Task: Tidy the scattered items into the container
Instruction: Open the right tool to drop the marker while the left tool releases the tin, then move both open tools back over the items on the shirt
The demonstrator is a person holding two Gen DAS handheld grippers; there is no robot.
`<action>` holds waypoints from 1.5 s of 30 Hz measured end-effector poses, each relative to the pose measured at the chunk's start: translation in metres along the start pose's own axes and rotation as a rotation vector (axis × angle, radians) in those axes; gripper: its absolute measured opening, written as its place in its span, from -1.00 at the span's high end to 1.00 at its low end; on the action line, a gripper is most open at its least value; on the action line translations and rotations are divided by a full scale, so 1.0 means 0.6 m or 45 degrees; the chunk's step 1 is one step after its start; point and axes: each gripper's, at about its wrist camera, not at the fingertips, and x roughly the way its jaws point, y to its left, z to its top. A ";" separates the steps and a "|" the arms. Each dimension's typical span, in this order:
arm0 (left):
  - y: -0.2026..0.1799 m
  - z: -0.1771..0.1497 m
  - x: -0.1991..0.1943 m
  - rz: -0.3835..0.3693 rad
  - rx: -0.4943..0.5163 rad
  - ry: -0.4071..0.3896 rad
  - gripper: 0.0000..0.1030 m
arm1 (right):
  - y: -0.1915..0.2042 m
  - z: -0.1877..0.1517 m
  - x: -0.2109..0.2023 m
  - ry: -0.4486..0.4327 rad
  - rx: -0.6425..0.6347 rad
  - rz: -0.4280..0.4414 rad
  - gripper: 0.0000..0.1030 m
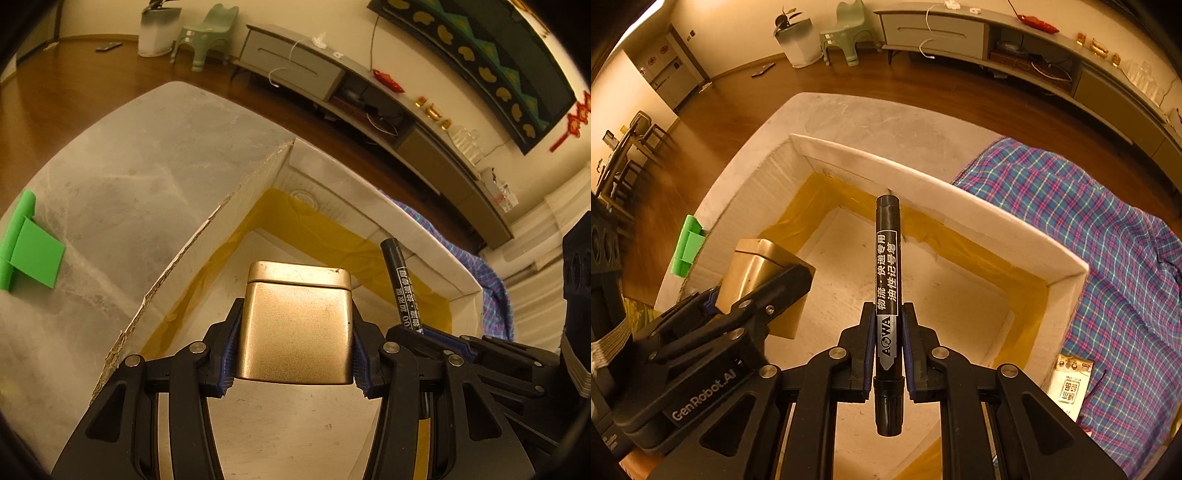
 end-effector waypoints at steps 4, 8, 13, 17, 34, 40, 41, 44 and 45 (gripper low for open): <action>-0.002 -0.006 0.006 0.032 0.007 0.024 -0.01 | 0.000 0.002 0.010 0.025 0.004 -0.039 0.70; -0.002 -0.009 0.010 0.039 0.011 0.040 -0.02 | -0.002 0.004 0.014 0.028 0.003 -0.075 0.70; -0.005 -0.014 0.009 0.051 0.020 0.035 -0.03 | -0.004 0.002 0.012 0.016 0.003 -0.105 0.67; -0.011 -0.017 0.006 0.068 0.034 0.029 -0.03 | -0.011 -0.006 0.007 0.004 0.032 -0.112 0.56; -0.009 -0.018 -0.036 -0.006 -0.004 -0.015 -0.04 | 0.004 -0.068 -0.079 -0.129 0.041 0.052 0.06; -0.025 -0.032 -0.055 -0.024 0.033 -0.035 -0.04 | -0.001 -0.104 -0.116 -0.213 0.036 0.089 0.04; -0.030 -0.037 -0.059 -0.023 0.048 -0.044 -0.04 | -0.002 -0.111 -0.123 -0.228 0.027 0.093 0.04; -0.046 -0.056 -0.077 -0.019 0.095 -0.081 -0.04 | 0.002 -0.128 -0.139 -0.284 -0.031 0.096 0.04; -0.050 -0.062 -0.084 -0.020 0.111 -0.095 -0.04 | 0.004 -0.137 -0.147 -0.310 -0.060 0.098 0.04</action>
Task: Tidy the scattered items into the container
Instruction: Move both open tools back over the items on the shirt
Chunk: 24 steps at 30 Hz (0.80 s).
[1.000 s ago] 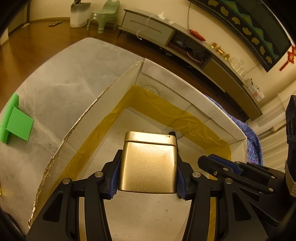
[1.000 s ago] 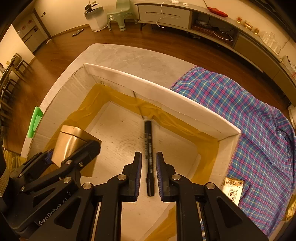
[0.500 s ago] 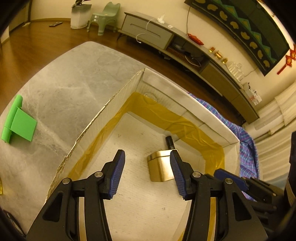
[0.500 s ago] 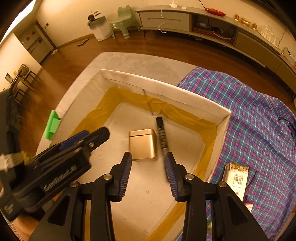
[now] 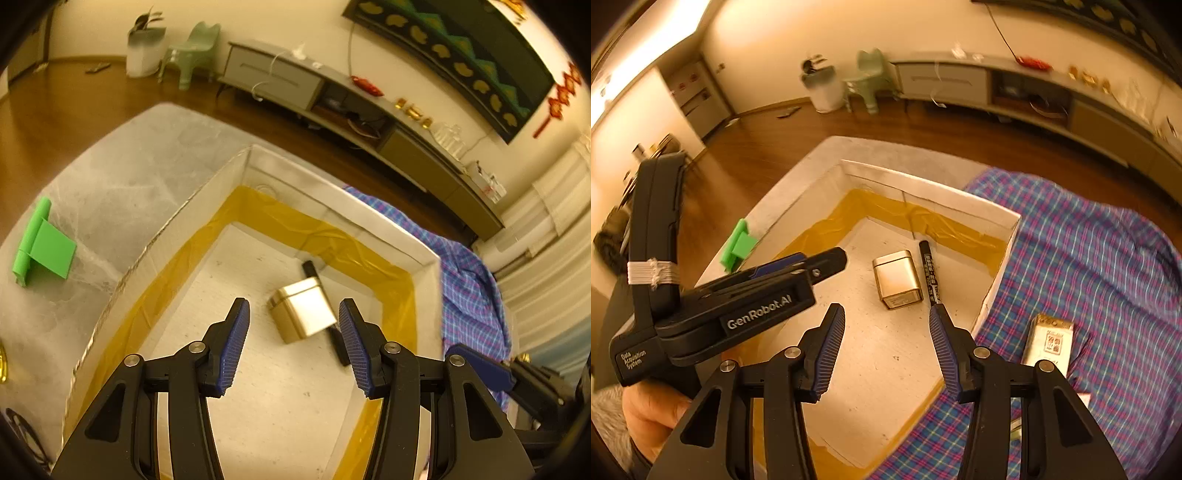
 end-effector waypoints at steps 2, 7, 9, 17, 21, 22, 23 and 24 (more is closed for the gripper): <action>-0.009 -0.009 -0.014 0.000 0.033 -0.024 -0.04 | 0.003 -0.011 -0.017 -0.040 -0.034 0.007 0.04; -0.039 -0.035 -0.056 0.015 0.144 -0.111 -0.04 | 0.001 -0.053 -0.067 -0.154 -0.083 0.015 0.04; -0.052 -0.040 -0.070 0.009 0.178 -0.146 -0.04 | -0.002 -0.071 -0.079 -0.179 -0.077 0.018 0.04; -0.082 -0.060 -0.085 -0.051 0.256 -0.169 -0.04 | -0.006 -0.131 -0.112 -0.229 -0.078 0.013 0.04; -0.091 -0.067 -0.087 -0.082 0.262 -0.164 -0.04 | -0.014 -0.150 -0.125 -0.249 -0.053 0.026 0.04; -0.092 -0.069 -0.087 -0.090 0.263 -0.161 -0.04 | -0.015 -0.153 -0.128 -0.252 -0.050 0.028 0.04; -0.094 -0.071 -0.087 -0.099 0.264 -0.158 -0.04 | -0.017 -0.157 -0.132 -0.255 -0.047 0.029 0.04; -0.096 -0.073 -0.087 -0.106 0.266 -0.155 -0.04 | -0.020 -0.162 -0.135 -0.259 -0.044 0.028 0.04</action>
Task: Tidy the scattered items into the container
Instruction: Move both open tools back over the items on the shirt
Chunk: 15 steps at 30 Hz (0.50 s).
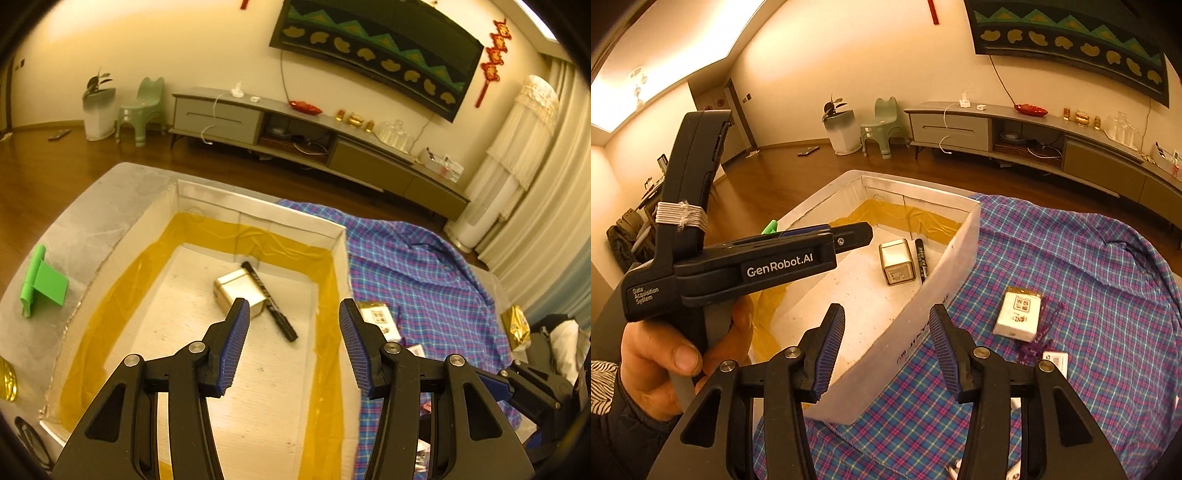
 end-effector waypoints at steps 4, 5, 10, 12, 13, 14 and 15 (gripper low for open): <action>-0.014 -0.009 0.000 -0.034 0.013 0.011 -0.04 | -0.011 -0.020 -0.014 -0.001 0.014 0.002 0.04; -0.019 -0.013 0.000 -0.043 0.018 0.012 -0.04 | -0.014 -0.028 -0.017 -0.001 0.017 -0.003 0.04; -0.048 -0.036 -0.003 -0.100 0.061 0.025 -0.04 | -0.039 -0.066 -0.030 0.013 0.051 -0.028 0.04; -0.068 -0.048 -0.005 -0.133 0.082 0.039 -0.04 | -0.055 -0.084 -0.037 0.021 0.070 -0.051 0.04; -0.077 -0.054 -0.005 -0.156 0.096 0.047 -0.04 | -0.064 -0.095 -0.041 0.023 0.073 -0.069 0.04; -0.086 -0.059 -0.006 -0.177 0.109 0.055 -0.04 | -0.071 -0.105 -0.044 0.027 0.074 -0.087 0.04; -0.095 -0.064 -0.006 -0.196 0.123 0.062 -0.04 | -0.082 -0.119 -0.047 0.035 0.076 -0.110 0.04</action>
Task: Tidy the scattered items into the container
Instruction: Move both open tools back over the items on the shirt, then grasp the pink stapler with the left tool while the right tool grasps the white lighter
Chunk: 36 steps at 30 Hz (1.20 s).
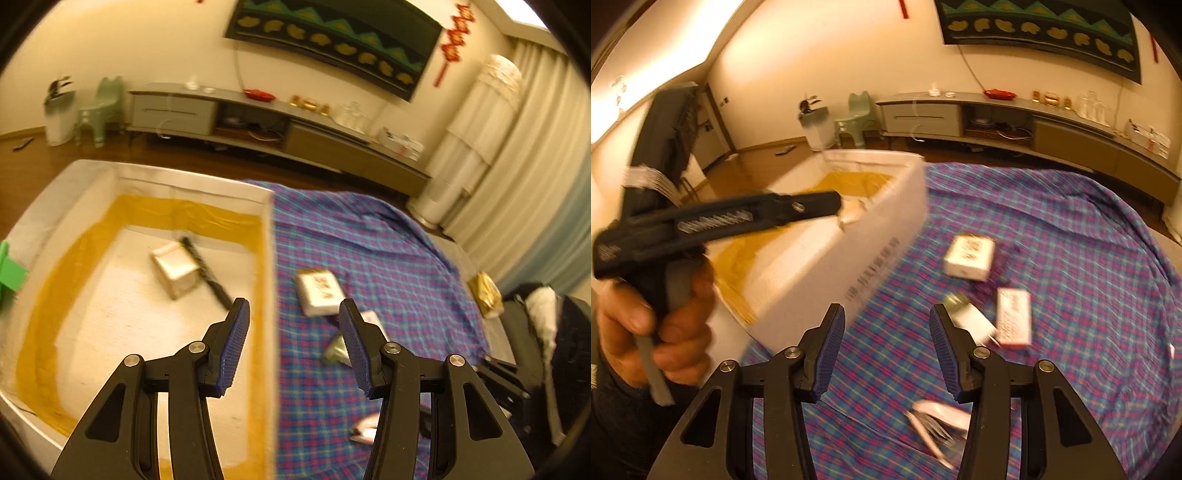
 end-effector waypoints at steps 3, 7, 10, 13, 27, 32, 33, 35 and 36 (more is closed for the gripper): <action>-0.029 -0.015 0.016 -0.054 0.050 0.049 -0.04 | -0.023 -0.034 0.004 0.034 -0.013 -0.043 -0.03; -0.064 -0.040 0.053 -0.136 0.105 0.155 -0.04 | -0.048 -0.084 0.015 0.075 -0.029 -0.113 -0.14; -0.089 -0.067 0.085 -0.141 0.169 0.235 -0.05 | -0.075 -0.119 0.023 0.110 0.053 -0.190 -0.15; -0.109 -0.094 0.108 -0.125 0.250 0.314 -0.05 | -0.101 -0.148 0.034 0.147 0.195 -0.164 -0.13; -0.170 -0.217 0.149 -0.165 0.615 0.393 -0.05 | -0.158 -0.188 0.050 0.196 0.336 -0.159 0.25; -0.175 -0.224 0.161 -0.197 0.590 0.374 -0.14 | -0.156 -0.192 0.046 0.170 0.306 -0.177 0.25; -0.169 -0.224 0.162 -0.193 0.565 0.380 -0.16 | -0.156 -0.191 0.047 0.171 0.311 -0.168 0.25; -0.151 -0.226 0.167 -0.100 0.513 0.394 -0.14 | -0.150 -0.189 0.050 0.171 0.290 -0.146 0.25; -0.144 -0.229 0.166 -0.041 0.510 0.380 -0.12 | -0.144 -0.189 0.053 0.177 0.266 -0.142 0.25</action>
